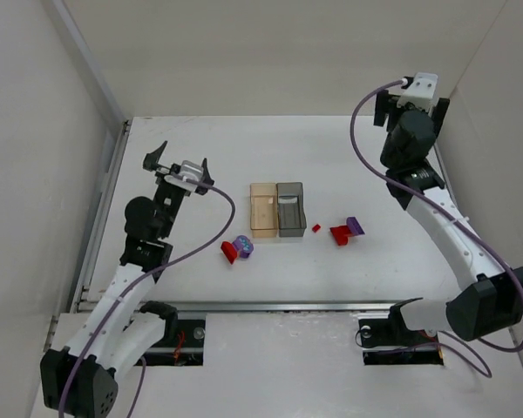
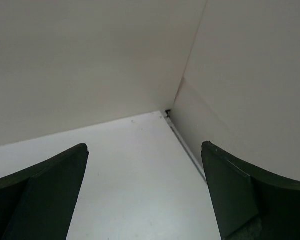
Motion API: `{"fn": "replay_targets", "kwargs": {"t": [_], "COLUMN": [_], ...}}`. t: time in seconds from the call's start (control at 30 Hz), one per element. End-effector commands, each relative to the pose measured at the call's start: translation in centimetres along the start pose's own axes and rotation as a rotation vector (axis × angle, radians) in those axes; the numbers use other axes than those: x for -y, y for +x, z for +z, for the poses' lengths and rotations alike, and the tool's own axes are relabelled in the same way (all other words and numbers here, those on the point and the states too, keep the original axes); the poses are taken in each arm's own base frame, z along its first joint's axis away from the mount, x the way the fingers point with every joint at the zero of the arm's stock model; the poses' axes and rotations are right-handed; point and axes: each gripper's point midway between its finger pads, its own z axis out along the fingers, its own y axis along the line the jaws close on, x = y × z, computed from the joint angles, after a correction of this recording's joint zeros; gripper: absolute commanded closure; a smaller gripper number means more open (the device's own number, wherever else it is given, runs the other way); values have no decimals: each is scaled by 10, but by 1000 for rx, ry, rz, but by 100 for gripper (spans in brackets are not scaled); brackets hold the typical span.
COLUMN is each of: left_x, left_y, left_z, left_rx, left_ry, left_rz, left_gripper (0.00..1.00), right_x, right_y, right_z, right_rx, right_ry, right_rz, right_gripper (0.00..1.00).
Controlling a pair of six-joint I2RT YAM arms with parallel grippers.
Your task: Sort the legos into containers by color
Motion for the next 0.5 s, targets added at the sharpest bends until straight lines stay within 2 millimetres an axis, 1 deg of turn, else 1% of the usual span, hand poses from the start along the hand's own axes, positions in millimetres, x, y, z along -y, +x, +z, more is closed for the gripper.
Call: {"fn": "replay_targets", "kwargs": {"t": [0.0,0.03,0.07,0.1,0.13,0.17,0.2,0.23,0.27,0.3,0.33,0.37,0.4,0.47], "left_x": [26,29,31,36,35,37,36,30,26,23,22,26,30,26], "left_y": [60,58,61,61,60,67,69,80,75,78,80,80,78,80], "left_z": [-2,1,4,6,17,17,21,25,32,33,35,36,37,36], "left_rx": [-285,-331,-365,-399,-425,-472,-493,-542,-545,-564,-578,-587,-583,-590], "left_ry": [113,146,160,160,154,152,132,63,-7,-49,-63,-50,-40,-58], "left_rz": [71,51,27,-38,-72,-102,-131,-154,-244,-270,-279,-277,-277,-260], "left_gripper": [0,0,0,0,0,0,0,0,0,0,0,0,0,0], "right_x": [5,-29,-48,-71,-93,-105,-119,-124,-131,-142,-150,-153,-164,-172], "right_y": [46,71,69,79,92,118,135,152,162,188,191,199,203,216], "right_z": [-15,-26,-33,-43,-61,-73,-82,-91,-100,-120,-129,-133,-149,-159], "right_rx": [-205,-311,-344,-416,-513,-603,-687,-758,-792,-855,-878,-880,-901,-952], "right_ry": [153,-79,-199,-279,-416,-459,-456,-442,-429,-417,-389,-346,-351,-289], "right_rz": [-8,-64,-23,104,182,230,338,384,430,431,488,479,458,457], "right_gripper": [0,0,0,0,0,5,13,28,34,39,43,47,47,46]}}
